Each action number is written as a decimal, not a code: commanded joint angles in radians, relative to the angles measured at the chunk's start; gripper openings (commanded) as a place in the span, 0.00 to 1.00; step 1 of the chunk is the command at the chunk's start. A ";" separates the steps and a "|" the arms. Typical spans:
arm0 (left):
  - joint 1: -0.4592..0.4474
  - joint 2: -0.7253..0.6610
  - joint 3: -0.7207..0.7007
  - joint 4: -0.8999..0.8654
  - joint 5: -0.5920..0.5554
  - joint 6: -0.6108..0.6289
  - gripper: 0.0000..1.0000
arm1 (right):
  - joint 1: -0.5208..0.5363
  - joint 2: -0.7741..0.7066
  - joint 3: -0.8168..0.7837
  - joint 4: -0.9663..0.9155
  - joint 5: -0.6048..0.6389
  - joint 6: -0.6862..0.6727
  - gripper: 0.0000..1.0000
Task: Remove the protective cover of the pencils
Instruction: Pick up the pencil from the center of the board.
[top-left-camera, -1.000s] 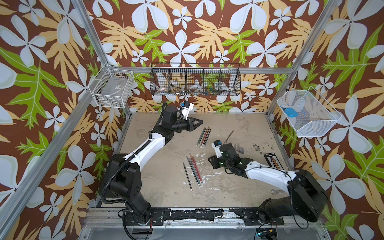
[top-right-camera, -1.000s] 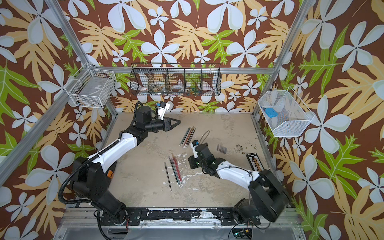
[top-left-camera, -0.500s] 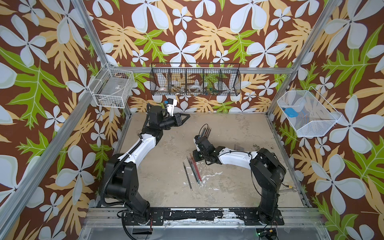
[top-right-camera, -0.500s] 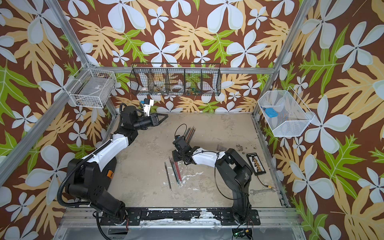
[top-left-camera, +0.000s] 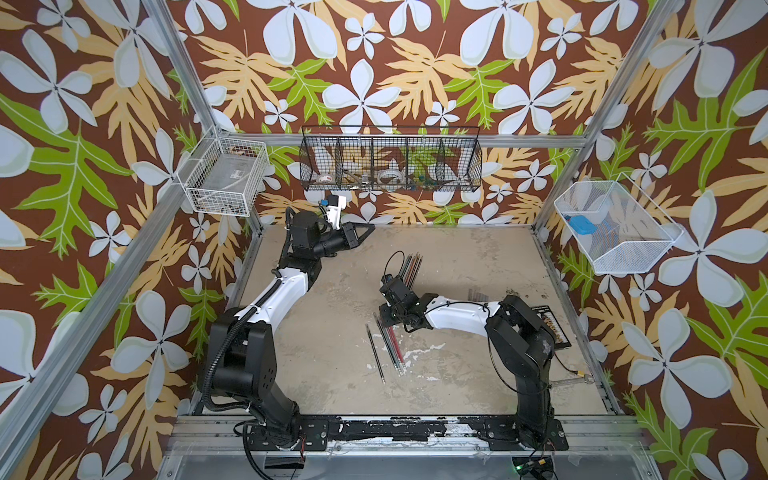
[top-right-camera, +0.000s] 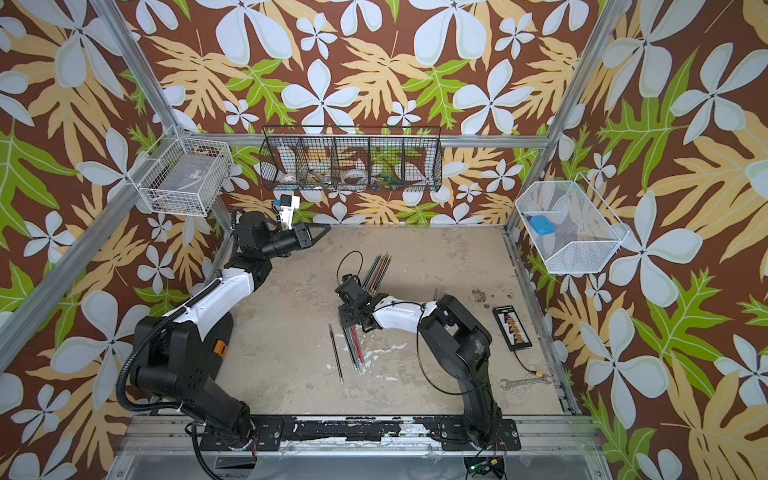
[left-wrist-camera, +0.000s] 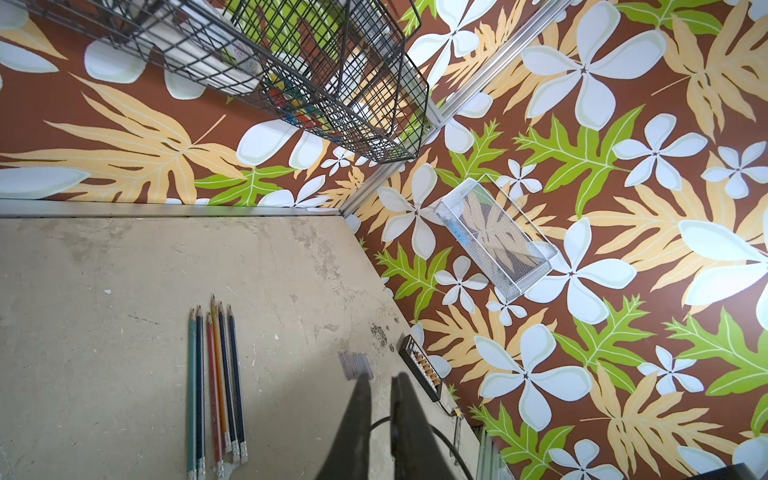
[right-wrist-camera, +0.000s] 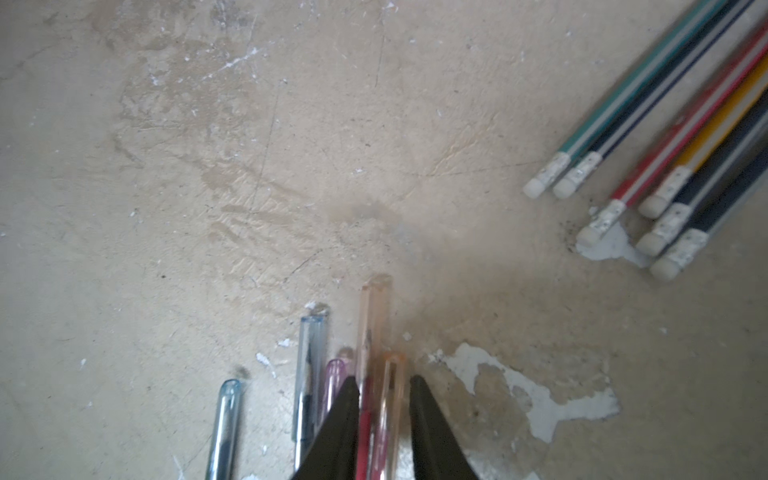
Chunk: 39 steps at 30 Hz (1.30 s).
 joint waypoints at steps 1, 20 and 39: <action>0.002 0.000 -0.007 0.058 0.022 -0.016 0.14 | 0.000 0.010 0.004 -0.029 0.033 0.006 0.25; 0.000 -0.002 -0.031 0.109 0.029 -0.051 0.14 | -0.117 -0.164 -0.255 0.043 0.001 0.059 0.08; -0.295 0.081 0.017 0.011 0.037 0.055 0.14 | -0.578 -1.249 -0.773 -0.022 -0.032 0.037 0.07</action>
